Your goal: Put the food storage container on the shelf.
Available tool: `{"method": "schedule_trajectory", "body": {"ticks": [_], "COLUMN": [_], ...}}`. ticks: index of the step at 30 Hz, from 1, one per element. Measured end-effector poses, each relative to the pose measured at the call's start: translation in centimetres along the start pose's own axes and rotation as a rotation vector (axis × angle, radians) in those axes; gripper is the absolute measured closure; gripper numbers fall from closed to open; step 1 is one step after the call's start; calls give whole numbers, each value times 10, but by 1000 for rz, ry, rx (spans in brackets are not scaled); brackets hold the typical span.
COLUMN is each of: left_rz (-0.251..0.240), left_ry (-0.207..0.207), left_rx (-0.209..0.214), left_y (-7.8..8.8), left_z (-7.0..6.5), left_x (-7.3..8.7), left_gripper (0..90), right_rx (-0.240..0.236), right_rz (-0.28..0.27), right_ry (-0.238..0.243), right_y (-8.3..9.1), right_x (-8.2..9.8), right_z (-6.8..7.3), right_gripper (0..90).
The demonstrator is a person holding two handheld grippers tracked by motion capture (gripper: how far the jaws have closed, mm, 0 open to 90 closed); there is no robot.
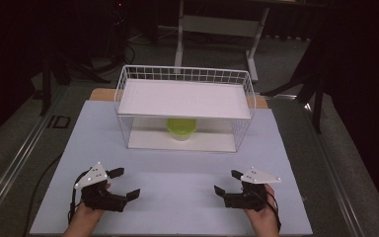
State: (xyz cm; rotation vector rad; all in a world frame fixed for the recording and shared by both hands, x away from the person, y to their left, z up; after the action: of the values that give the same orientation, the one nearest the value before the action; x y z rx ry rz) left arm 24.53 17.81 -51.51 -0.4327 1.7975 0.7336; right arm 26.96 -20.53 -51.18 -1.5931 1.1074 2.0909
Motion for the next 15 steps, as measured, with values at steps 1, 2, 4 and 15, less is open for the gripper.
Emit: {"method": "schedule_trajectory", "body": {"ticks": [1,2,4,15], "left_rz": [1,6,2,7], "left_ry": [-4,-11,-3,9], "left_rx": [1,2,9,23], "left_y": [0,-1,-2,-8], "left_z": [0,0,1,0], "left_x": [1,2,3,5], "left_gripper": [25,25,25,25], "right_rx": [3,2,1,-34], "right_rz": [1,10,33,58], "right_ry": [-3,2,32,58], "right_y": [0,0,-2,-14], "right_x": [2,5,10,14], "right_z": [-2,-3,-4,-2], "right_gripper": [154,154,154,156]}}
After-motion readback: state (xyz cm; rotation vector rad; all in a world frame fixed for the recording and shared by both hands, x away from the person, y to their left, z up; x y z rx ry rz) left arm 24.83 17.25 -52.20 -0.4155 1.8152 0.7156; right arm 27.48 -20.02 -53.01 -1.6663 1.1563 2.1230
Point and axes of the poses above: each handheld gripper's, and its own axes: y roughly backward along the jaws, x roughly out of its underside, z roughly to its left, the point moved 4 cm from there along -y, roughly forward along the jaws, and after that the axes turned 8 degrees about -z, right-handed, at the moved point
